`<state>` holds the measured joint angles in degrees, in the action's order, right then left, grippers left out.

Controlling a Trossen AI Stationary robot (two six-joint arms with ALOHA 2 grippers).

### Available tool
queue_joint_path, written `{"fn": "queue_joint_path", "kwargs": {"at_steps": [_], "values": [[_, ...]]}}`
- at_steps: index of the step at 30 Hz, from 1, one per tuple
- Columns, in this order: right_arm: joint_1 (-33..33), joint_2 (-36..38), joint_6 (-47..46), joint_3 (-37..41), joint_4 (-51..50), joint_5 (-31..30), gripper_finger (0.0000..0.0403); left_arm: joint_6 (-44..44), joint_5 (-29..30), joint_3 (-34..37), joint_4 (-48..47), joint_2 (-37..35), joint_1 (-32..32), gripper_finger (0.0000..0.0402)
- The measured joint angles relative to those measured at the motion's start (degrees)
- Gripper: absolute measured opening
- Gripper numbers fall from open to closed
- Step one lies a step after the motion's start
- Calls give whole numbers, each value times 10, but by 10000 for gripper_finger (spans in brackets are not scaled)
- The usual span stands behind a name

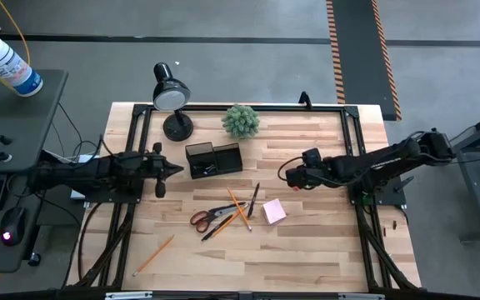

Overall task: Pick and place office supplies into organizer
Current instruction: Put the eraser into the desktop organizer

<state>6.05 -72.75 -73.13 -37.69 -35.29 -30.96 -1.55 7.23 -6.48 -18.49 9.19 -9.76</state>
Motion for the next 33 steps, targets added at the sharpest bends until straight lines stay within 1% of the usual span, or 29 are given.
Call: {"fn": "queue_joint_path", "kwargs": {"at_steps": [4,7,12,15,19,21,26,29,33], "values": [[-1,0,28,0,6,0,78,23,-24,0,40,22,0,1],[-1,0,38,0,18,4,78,33,-26,0,58,36,0,5],[1,0,23,0,22,23,84,32,-19,0,63,46,0,36],[6,0,1,0,22,24,99,32,-3,0,93,46,0,57],[12,-4,-17,0,24,24,124,32,-1,0,110,46,0,79],[15,-16,-18,0,37,25,135,32,-1,0,112,46,0,87],[16,-77,-32,-1,71,56,154,39,-1,0,112,46,0,97],[12,-103,-44,-1,73,64,157,42,-1,0,112,46,0,95],[10,-118,-61,-1,73,65,155,42,-1,0,112,46,0,93]]}}
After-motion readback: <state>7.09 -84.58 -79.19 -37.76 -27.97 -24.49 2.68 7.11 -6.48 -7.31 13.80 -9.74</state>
